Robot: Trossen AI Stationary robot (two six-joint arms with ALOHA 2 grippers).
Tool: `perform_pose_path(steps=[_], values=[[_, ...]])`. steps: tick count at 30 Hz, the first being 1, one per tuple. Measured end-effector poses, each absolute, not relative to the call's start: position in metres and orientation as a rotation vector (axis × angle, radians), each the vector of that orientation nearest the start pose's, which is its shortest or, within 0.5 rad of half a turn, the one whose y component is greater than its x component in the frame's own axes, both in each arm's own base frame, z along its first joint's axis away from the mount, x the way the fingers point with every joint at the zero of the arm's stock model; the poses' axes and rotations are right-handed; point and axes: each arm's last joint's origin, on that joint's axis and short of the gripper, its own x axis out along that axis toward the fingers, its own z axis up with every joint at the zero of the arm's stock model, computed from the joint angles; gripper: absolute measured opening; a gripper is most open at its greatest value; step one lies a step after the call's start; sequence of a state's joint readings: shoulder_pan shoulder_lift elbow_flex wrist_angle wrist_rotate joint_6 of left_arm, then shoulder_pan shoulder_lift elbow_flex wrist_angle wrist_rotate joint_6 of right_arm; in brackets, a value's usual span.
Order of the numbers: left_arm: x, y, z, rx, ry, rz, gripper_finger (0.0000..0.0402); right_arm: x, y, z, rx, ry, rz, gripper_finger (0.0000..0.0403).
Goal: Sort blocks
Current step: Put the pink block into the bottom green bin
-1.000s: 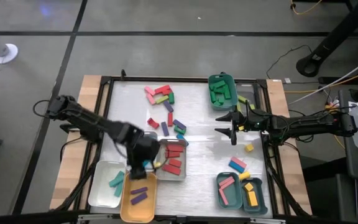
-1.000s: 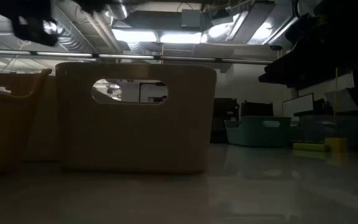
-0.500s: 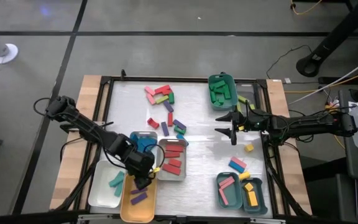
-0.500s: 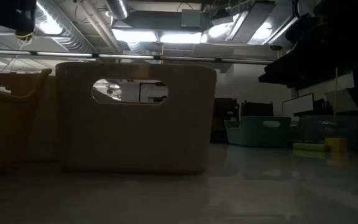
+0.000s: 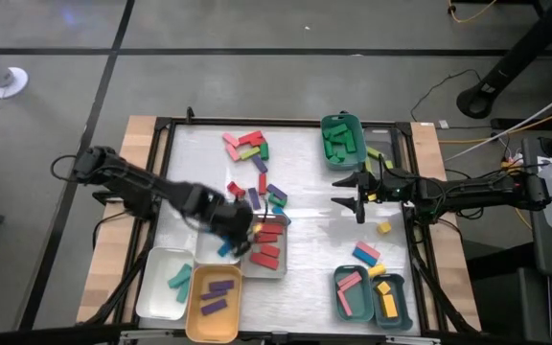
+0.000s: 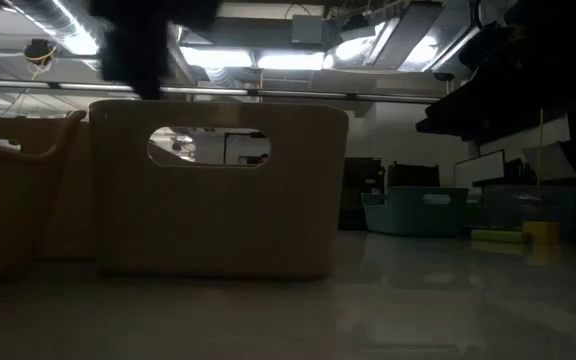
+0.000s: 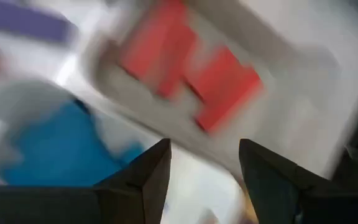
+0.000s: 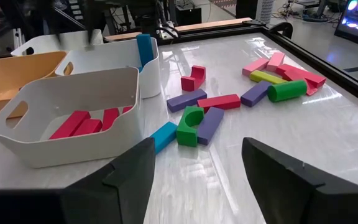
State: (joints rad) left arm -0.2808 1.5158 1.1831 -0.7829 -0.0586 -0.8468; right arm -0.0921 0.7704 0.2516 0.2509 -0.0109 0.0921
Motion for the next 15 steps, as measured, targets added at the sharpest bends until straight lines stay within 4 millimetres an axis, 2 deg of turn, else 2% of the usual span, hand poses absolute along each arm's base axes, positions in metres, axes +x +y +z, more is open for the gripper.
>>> perform_pose_path(steps=[3, 6, 9, 15], values=[[0.296, -0.044, 0.257, -0.577, 1.03, 0.439, 0.0177, 0.166, -0.015, 0.192, 0.11, 0.263, -0.094, 0.0238], [0.297, -0.002, 0.257, -0.662, 0.953, 0.668, 0.0178, 0.166, -0.015, 0.192, 0.112, 0.263, -0.094, 0.0238], [0.292, 0.037, 0.256, -0.764, 0.906, 0.864, 0.0178, 0.166, -0.015, 0.192, 0.112, 0.263, -0.094, 0.0238], [0.274, 0.104, 0.255, -0.883, 0.833, 1.076, 0.0178, 0.166, -0.015, 0.192, 0.112, 0.263, -0.094, 0.0238]])
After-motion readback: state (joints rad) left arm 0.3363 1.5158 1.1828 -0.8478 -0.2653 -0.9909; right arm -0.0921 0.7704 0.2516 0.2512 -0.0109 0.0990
